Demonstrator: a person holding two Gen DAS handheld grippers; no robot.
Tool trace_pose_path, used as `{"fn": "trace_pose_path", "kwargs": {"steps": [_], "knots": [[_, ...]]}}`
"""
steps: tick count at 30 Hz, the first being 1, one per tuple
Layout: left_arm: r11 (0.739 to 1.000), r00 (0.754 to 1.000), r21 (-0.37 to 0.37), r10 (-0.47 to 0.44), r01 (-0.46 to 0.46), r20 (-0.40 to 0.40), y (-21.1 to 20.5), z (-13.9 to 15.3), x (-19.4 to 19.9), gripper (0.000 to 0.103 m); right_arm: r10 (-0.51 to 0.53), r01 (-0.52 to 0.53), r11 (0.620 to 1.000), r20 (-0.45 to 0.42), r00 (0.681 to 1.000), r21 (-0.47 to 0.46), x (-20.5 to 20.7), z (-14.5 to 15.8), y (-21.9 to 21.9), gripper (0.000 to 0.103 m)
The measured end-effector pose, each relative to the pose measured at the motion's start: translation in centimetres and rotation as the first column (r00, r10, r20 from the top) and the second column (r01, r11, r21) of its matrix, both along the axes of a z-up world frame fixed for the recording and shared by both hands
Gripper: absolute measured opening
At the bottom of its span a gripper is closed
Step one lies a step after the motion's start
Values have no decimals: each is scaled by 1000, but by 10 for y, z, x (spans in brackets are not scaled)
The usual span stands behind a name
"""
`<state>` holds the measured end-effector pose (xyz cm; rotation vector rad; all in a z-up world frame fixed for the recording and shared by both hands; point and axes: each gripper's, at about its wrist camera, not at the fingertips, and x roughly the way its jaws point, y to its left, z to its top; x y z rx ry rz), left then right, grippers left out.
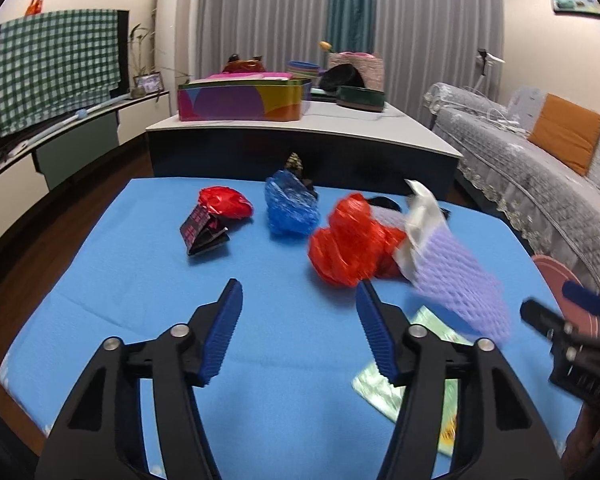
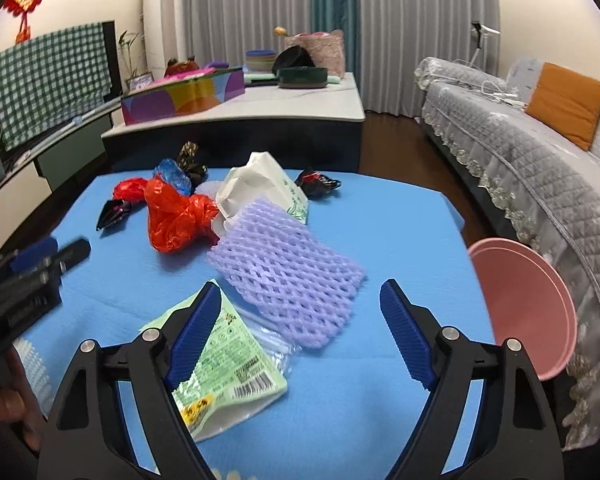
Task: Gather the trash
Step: 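Grasp the lavender foam net with the right gripper while the left grasps the dark wrapper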
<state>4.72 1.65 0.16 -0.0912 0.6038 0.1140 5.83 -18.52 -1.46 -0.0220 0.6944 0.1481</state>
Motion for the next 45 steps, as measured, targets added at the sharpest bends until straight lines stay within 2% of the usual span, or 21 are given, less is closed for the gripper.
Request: {"fn": "trace_pose_path", "kwargs": {"steps": [3, 8, 10, 13, 18, 23, 25, 27, 29, 30, 34, 39, 45], "knots": [[1000, 999, 5, 31, -31, -8, 6, -3, 16, 56, 22, -22, 1000, -43, 999, 2, 18, -14, 5, 80], [993, 994, 54, 105, -103, -22, 25, -12, 46, 56, 60, -62, 998, -124, 990, -8, 41, -39, 13, 79], [987, 987, 58, 153, -150, -47, 39, -17, 59, 56, 69, -71, 997, -156, 985, -10, 46, -48, 15, 78], [975, 972, 45, 219, -216, -84, 60, -26, 77, 56, 72, -76, 997, -175, 982, -20, 52, -54, 17, 72], [965, 960, 63, 261, -256, -102, 76, -29, 97, 54, 81, -82, 997, -175, 981, 4, 61, -51, 12, 52], [961, 949, 29, 276, -275, -149, 91, -39, 116, 52, 88, -85, 996, -171, 981, 26, 66, -49, 9, 18], [960, 948, 31, 278, -277, -152, 93, -40, 119, 48, 91, -88, 996, -167, 982, 25, 67, -48, 9, 13], [961, 949, 33, 275, -273, -156, 93, -39, 120, 40, 86, -84, 996, -154, 984, 23, 66, -45, 7, 12], [962, 948, 40, 272, -269, -166, 93, -39, 121, 21, 82, -79, 997, -138, 987, 23, 65, -40, 6, 11], [963, 947, 35, 271, -269, -173, 93, -40, 120, 16, 80, -77, 997, -134, 988, 24, 65, -39, 5, 11], [962, 947, 13, 273, -274, -169, 97, -37, 112, 3, 72, -70, 997, -109, 991, 25, 60, -29, 2, 11], [964, 955, -40, 255, -263, -149, 96, -28, 96, 0, 58, -55, 998, -74, 996, 34, 50, -15, -4, 11], [976, 974, -56, 202, -209, -103, 80, -13, 71, 0, 34, -33, 999, -18, 999, 31, 31, 3, -11, 11]]}}
